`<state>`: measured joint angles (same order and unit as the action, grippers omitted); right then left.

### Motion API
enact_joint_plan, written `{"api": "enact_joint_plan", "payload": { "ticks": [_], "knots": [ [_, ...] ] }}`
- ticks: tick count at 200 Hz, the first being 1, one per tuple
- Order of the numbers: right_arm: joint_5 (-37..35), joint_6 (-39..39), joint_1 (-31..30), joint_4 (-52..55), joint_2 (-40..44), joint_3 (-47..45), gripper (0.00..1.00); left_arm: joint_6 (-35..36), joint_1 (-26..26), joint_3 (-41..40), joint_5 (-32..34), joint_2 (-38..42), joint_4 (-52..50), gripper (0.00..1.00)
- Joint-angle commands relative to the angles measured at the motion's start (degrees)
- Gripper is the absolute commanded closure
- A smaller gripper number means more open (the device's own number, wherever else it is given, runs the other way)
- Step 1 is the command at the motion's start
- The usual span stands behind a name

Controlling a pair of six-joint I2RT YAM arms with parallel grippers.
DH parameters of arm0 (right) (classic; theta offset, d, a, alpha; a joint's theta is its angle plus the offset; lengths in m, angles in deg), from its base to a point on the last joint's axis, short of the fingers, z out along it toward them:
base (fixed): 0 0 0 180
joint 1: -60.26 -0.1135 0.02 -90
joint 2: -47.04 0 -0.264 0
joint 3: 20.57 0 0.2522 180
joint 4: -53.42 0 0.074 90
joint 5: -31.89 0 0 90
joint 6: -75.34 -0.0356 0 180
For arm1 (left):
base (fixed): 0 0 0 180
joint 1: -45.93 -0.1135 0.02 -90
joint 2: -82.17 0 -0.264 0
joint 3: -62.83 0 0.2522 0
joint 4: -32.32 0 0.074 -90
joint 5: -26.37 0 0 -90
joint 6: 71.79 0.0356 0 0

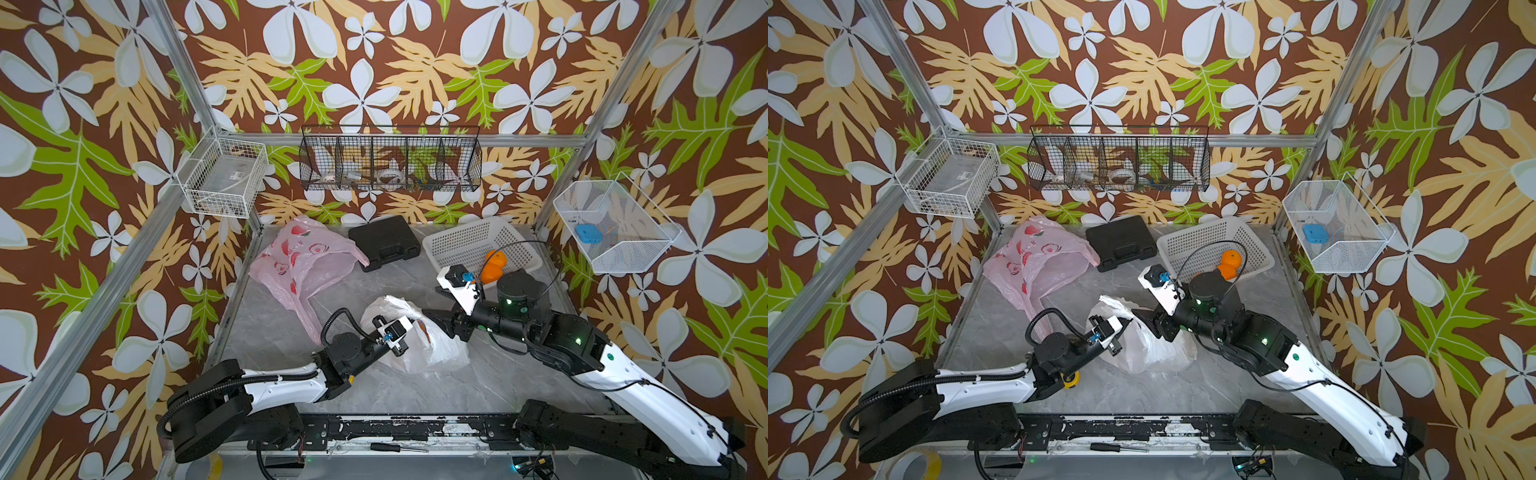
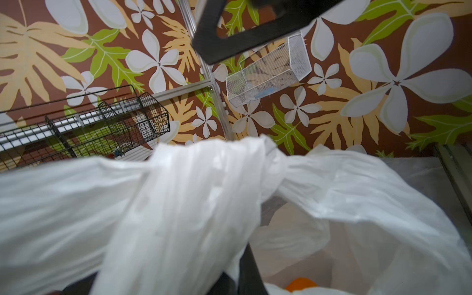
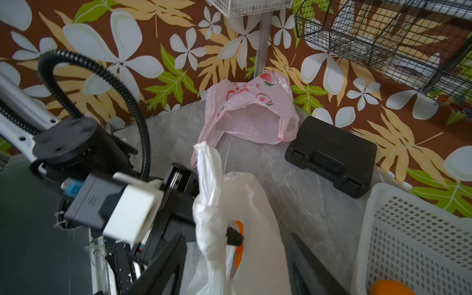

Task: Place the oranges into plastic bags & tie knots
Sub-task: Tie the plastic bag at the center of the board.

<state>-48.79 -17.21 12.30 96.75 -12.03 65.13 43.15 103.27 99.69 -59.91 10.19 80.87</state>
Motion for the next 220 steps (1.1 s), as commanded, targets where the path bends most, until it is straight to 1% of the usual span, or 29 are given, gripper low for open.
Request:
{"api": "enact_joint_plan", "payload": {
  "ticks": [1, 20, 55, 72, 99, 137, 162, 181, 210, 220],
  "knots": [
    [5.3, -3.9, 0.6, 3.1, -3.2, 4.3, 0.35, 7.7, -0.4, 1.7, -1.4, -0.7, -3.4, 1.0],
    [9.7, -2.4, 0.6, 6.0, -6.3, 7.5, 0.32, 9.9, -0.4, 2.8, -0.6, -1.5, -3.9, 1.0],
    [12.1, 1.9, 0.6, 10.7, -10.2, 11.7, 0.32, 13.3, -0.4, 4.6, -0.2, -2.7, -6.8, 1.0],
    [10.2, 3.9, 0.6, 13.6, -12.7, 14.8, 0.32, 14.3, -0.4, 5.4, -0.4, -3.1, -7.9, 1.0],
    [8.2, 7.0, 0.7, 18.5, -17.4, 19.6, 0.27, 15.8, -0.4, 6.2, 0.0, -3.6, -8.8, 1.0],
    [3.9, 6.9, 0.8, 22.6, -23.5, 24.8, 0.27, 16.9, -0.4, 6.9, 0.0, -4.0, -9.7, 1.0],
    [3.5, 6.3, 0.9, 23.1, -26.6, 27.2, 0.27, 17.1, -0.4, 7.0, 0.0, -4.1, -9.5, 1.0],
    [2.8, 6.0, 1.0, 24.3, -29.2, 29.2, 0.32, 17.1, -0.5, 7.0, 0.1, -4.0, -9.3, 1.0],
    [4.5, 5.6, 1.0, 25.2, -31.6, 30.9, 0.41, 17.1, -0.4, 6.7, 0.3, -3.7, -9.3, 1.0],
    [4.1, 5.4, 1.0, 25.6, -32.0, 31.2, 0.42, 17.2, -0.5, 6.6, 0.3, -3.6, -9.3, 1.0]
  ]
}}
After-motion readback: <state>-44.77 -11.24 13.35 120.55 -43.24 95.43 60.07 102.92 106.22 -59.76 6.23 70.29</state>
